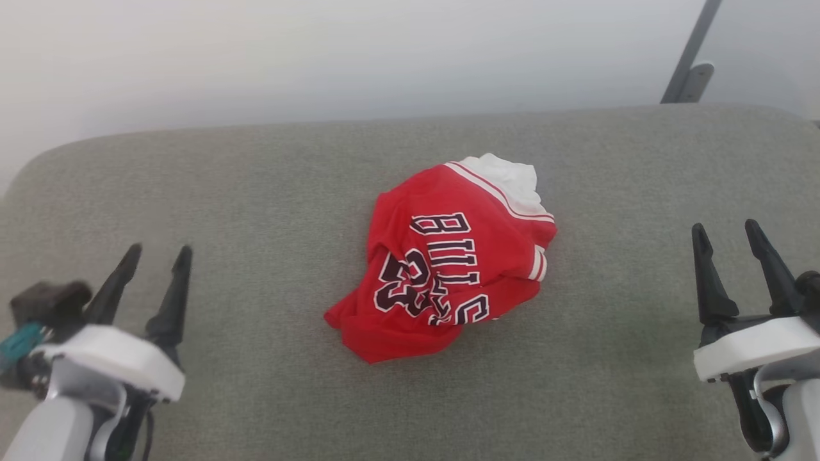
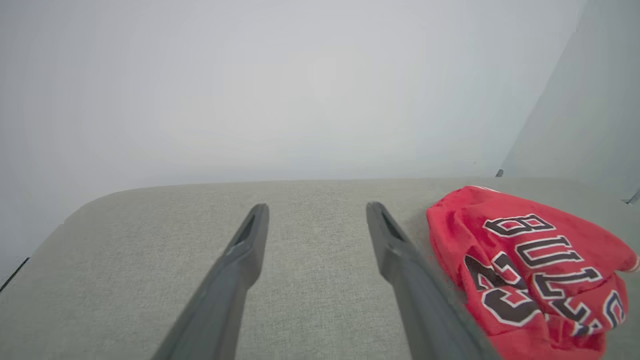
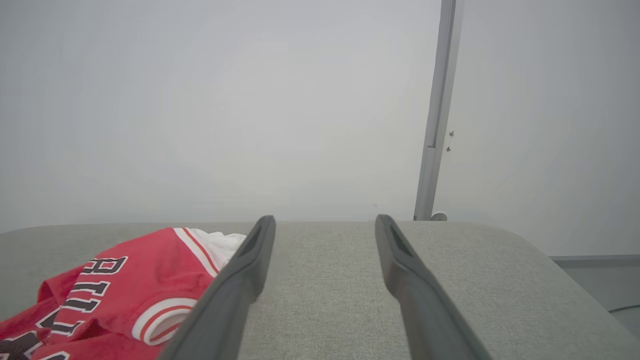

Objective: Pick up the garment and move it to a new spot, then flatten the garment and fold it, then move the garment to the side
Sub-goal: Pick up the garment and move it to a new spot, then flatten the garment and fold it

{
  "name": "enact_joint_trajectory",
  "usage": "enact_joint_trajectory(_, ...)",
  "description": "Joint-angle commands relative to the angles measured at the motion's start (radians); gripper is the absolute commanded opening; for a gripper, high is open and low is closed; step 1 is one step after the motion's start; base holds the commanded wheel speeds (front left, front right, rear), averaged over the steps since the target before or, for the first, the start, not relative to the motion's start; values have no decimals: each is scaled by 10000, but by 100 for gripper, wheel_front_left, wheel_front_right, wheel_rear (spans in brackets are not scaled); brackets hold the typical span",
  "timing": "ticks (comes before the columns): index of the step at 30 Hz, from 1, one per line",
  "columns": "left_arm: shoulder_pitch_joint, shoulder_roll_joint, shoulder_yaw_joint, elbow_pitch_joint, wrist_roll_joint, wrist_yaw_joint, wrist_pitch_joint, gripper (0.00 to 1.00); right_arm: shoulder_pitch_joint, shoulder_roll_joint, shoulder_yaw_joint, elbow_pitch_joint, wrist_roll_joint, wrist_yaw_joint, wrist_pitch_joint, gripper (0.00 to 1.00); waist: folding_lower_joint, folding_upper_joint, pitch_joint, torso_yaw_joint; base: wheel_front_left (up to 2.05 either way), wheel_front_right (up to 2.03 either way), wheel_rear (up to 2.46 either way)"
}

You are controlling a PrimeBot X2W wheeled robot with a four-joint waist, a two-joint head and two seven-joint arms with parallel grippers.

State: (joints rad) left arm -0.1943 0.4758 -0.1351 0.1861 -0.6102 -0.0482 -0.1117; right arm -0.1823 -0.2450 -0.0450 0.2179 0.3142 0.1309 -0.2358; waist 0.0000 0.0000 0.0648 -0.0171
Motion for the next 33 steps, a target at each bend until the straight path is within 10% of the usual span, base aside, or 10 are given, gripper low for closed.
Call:
enact_joint_trajectory(1, 323, 93, 186, -75, -114, 86, -229, 100, 166, 65, -85, -78, -95, -5, 64, 100, 0, 0, -59, 95, 0, 0, 0)
enact_joint_trajectory(33, 732, -419, 300, -336, -523, 127, -1000, 100, -1011, -412, -65, 402, 360, -3, 891, 100, 0, 0, 635, 1394, 0, 0, 0)
